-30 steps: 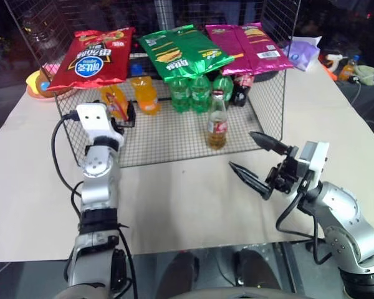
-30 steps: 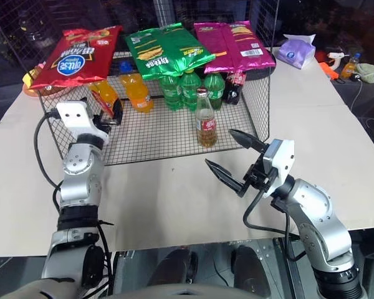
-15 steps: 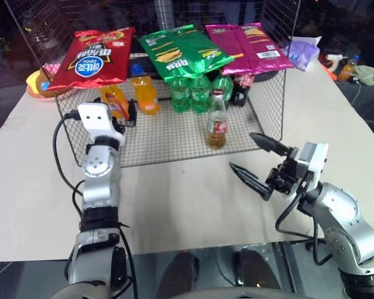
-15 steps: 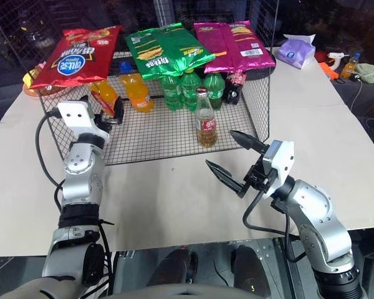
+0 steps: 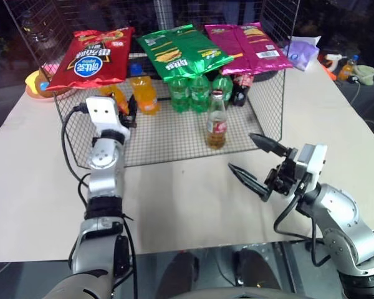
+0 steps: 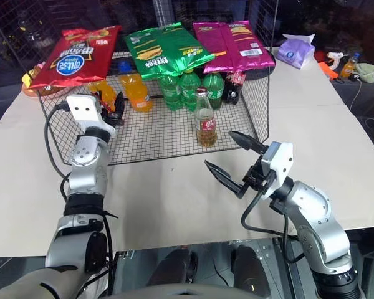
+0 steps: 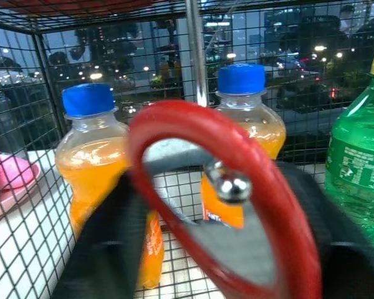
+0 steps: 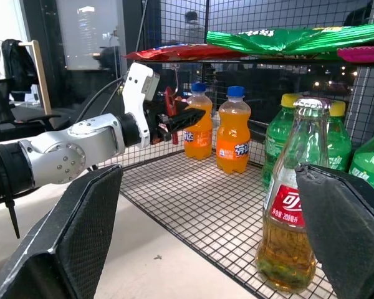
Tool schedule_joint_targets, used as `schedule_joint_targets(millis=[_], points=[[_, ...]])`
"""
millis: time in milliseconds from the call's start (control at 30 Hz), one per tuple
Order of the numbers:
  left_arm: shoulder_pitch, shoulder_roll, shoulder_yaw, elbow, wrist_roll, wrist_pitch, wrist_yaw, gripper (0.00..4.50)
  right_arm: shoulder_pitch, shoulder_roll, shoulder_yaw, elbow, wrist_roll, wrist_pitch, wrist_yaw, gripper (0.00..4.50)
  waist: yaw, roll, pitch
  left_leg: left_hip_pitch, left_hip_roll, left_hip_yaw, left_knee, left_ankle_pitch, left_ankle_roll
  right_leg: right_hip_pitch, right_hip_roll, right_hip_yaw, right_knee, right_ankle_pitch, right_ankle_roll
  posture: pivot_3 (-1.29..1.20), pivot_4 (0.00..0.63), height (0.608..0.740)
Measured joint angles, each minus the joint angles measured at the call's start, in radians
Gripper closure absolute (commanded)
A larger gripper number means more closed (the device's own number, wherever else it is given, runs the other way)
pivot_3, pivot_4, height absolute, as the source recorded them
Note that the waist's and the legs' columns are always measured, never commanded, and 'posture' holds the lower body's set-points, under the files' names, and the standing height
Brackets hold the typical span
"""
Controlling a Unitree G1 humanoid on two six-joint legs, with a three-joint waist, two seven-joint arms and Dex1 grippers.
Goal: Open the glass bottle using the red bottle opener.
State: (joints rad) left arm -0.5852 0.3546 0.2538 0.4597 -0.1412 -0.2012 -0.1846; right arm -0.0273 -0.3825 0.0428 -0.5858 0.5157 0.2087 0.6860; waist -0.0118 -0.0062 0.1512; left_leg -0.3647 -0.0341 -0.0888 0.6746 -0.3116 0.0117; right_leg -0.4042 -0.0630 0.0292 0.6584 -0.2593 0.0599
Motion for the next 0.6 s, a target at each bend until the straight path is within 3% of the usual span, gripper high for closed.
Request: schedule_joint_targets(millis=[67,100,367,600], points=[[-0.002,0.000,0.000,0.003,0.000,-0.004,0.002,4.25,0.000,0.004,0.000,0.000,-0.001,-0.002,0.000,0.00,0.000,0.000,0.000,0.000,0.000,0.000,0.000,0.000,0.000,0.000,0.000,0.000,0.000,0.000,0.000,0.00,0.150,0.740],[-0.002,0.000,0.005,0.005,-0.002,-0.005,0.008,4.43,0.000,0.005,0.000,0.000,-0.001,-0.003,-0.001,0.00,0.000,0.000,0.000,0.000,0.000,0.000,0.000,0.000,0.000,0.000,0.000,0.000,0.000,0.000,0.000,0.00,0.150,0.740],[-0.001,0.001,0.010,0.008,0.007,-0.019,0.022,4.43,0.002,0.007,0.002,0.000,-0.004,-0.016,0.000,0.00,0.002,-0.002,0.000,-0.001,0.000,-0.001,0.002,0.000,0.000,0.000,0.000,-0.001,0.001,0.000,0.000,0.00,0.150,0.740],[0.004,0.021,-0.004,-0.014,0.134,-0.072,0.136,4.43,0.002,0.006,0.002,0.007,-0.004,-0.017,0.002,0.00,0.002,-0.003,0.001,-0.001,0.000,-0.001,0.002,0.000,0.000,-0.001,0.000,0.000,0.001,0.000,0.000,0.00,0.150,0.740]])
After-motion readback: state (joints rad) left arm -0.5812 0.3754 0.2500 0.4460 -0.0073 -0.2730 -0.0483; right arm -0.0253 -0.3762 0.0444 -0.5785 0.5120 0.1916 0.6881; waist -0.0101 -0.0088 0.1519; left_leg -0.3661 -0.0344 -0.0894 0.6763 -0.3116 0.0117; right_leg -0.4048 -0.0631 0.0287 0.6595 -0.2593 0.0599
